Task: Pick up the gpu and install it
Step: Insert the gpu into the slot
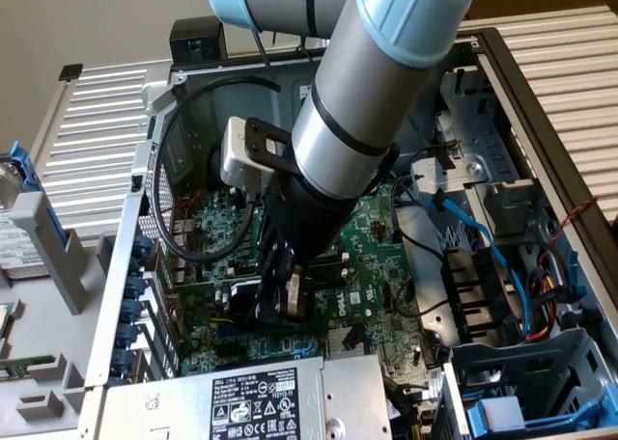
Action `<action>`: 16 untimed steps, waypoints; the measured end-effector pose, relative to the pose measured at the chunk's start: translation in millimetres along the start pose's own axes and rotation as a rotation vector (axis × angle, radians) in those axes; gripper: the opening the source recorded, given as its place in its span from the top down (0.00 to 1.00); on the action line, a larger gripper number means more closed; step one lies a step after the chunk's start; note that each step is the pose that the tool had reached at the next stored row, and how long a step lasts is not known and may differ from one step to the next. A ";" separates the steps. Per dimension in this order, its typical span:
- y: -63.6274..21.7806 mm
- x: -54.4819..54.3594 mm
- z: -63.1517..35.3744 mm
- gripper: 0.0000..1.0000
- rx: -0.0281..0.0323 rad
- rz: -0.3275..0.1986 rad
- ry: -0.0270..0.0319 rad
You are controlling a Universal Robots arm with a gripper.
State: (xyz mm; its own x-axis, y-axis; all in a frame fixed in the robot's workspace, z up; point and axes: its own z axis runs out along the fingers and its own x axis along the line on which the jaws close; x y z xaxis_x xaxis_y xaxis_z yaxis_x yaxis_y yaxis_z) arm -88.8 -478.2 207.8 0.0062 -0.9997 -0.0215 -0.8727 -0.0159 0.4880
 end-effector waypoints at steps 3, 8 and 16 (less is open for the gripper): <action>0.0 0.0 0.0 0.72 -0.0001 -0.001 -0.0018; 0.0 -0.2 0.0 0.72 0.0006 -0.001 -0.0025; -0.5 -0.8 0.4 0.72 0.0028 0.010 0.0185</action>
State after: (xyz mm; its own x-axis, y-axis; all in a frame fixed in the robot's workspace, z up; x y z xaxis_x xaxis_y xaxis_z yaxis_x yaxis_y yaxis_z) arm -88.6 -477.4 207.2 0.0062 -1.0000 -0.0003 -0.8741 -0.0055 0.4857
